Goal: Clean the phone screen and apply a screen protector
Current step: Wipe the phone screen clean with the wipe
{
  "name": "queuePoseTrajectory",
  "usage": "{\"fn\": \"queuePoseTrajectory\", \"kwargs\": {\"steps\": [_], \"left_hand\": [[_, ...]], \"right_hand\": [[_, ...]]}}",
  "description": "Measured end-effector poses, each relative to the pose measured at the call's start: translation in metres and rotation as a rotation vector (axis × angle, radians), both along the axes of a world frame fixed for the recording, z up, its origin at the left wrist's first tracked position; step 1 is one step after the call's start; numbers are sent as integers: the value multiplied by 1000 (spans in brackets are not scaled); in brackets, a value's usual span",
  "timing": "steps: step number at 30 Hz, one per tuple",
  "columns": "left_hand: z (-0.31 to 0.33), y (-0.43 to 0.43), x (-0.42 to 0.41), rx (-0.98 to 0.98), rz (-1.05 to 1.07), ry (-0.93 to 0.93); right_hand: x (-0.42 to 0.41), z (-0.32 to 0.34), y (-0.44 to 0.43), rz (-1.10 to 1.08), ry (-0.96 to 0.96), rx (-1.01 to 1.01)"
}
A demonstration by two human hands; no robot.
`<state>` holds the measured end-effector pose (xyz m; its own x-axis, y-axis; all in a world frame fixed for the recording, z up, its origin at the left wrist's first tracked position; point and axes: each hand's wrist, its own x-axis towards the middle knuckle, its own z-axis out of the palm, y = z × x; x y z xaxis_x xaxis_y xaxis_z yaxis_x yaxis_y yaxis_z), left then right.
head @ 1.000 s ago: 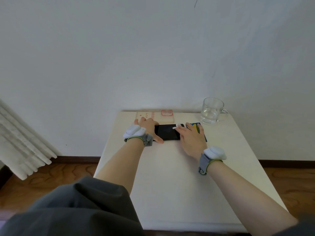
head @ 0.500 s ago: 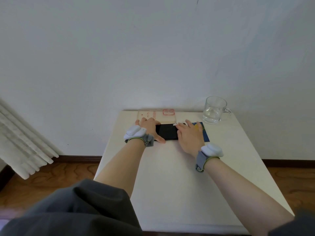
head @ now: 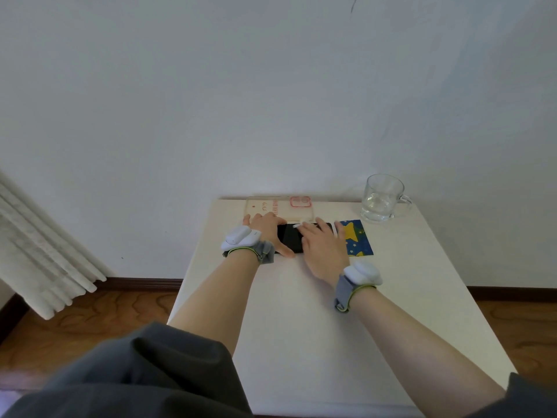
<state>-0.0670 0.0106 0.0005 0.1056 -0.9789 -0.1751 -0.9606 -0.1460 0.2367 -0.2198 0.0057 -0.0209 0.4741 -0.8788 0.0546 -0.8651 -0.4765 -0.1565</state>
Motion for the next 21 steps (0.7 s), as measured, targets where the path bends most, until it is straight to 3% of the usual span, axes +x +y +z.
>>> {"fn": "queuePoseTrajectory", "kwargs": {"steps": [4,11,18,21], "left_hand": [[-1,0,-2,-17,2,-8],[2,-3,0,50,-6,-42],[1,-5,-2,63,-5,-65],[-1,-4,-3,59,-10,-35]], "right_hand": [[15,4,9,102,-33,34],[-31,1,-13,-84,45,-5],[-29,-2,17,95,-39,12],[-47,-1,0,10,5,2]]}}
